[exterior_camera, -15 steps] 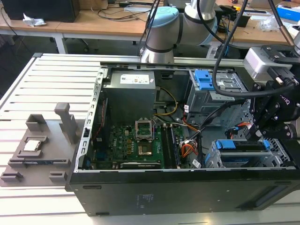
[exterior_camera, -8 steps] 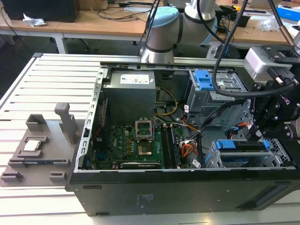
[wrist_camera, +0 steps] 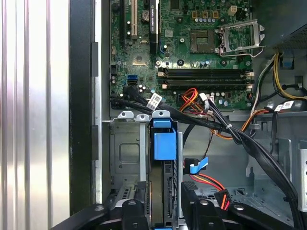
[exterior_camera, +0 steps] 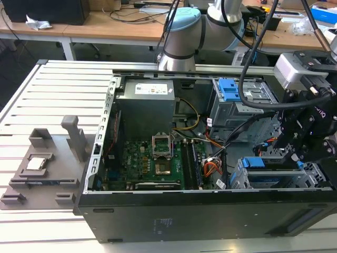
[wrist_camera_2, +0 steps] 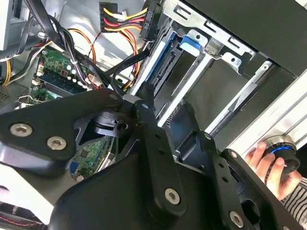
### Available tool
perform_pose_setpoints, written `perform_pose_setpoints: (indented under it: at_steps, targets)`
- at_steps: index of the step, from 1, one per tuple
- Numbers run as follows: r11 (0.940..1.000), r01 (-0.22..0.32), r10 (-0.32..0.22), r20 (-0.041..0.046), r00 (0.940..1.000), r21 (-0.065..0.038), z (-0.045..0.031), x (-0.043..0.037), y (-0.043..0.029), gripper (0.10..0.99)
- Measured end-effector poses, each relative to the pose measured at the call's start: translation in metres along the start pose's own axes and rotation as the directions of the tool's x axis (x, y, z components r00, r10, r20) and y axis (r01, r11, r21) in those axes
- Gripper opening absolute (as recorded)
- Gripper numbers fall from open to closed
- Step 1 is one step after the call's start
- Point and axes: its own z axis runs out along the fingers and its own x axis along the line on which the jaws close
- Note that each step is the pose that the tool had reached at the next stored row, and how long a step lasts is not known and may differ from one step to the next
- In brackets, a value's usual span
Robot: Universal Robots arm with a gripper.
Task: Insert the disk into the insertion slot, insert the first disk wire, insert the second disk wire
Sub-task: 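Insert the first disk wire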
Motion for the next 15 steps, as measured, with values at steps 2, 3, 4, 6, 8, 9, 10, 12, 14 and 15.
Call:
perform_pose_setpoints:
  at_steps: [2,3,4,6,8,9,10,12,14,15]
  targets:
    - [1.0000,0.000,0.000,0.0000,1.0000,0.000,0.0000,0.0000,0.0000,0.420]
    - [1.0000,0.003,-0.003,-0.0002,1.0000,0.000,0.0000,0.0000,-0.0001,0.420]
    - [0.9998,0.021,-0.021,-0.0009,0.9998,0.000,0.0000,-0.0001,-0.0002,0.420]
    - [0.9936,0.113,-0.113,-0.0048,0.9935,0.000,0.0000,-0.0002,-0.0002,0.420]
    - [0.9867,0.163,-0.163,-0.0068,0.9867,0.000,0.0000,-0.0002,-0.0002,0.420]
    - [0.9835,0.181,-0.181,-0.0075,0.9835,0.000,0.0000,-0.0002,-0.0002,0.420]
    - [0.9796,0.201,-0.201,-0.0085,0.9796,0.000,0.0000,-0.0001,-0.0002,0.420]
    - [0.9785,0.206,-0.206,-0.0087,0.9784,0.000,0.0000,-0.0001,-0.0002,0.420]
    - [0.9783,0.207,-0.207,-0.0088,0.9783,0.000,0.0000,-0.0002,-0.0002,0.420]
    - [0.9783,0.207,-0.207,-0.0088,0.9782,0.000,0.0000,-0.0002,-0.0002,0.420]
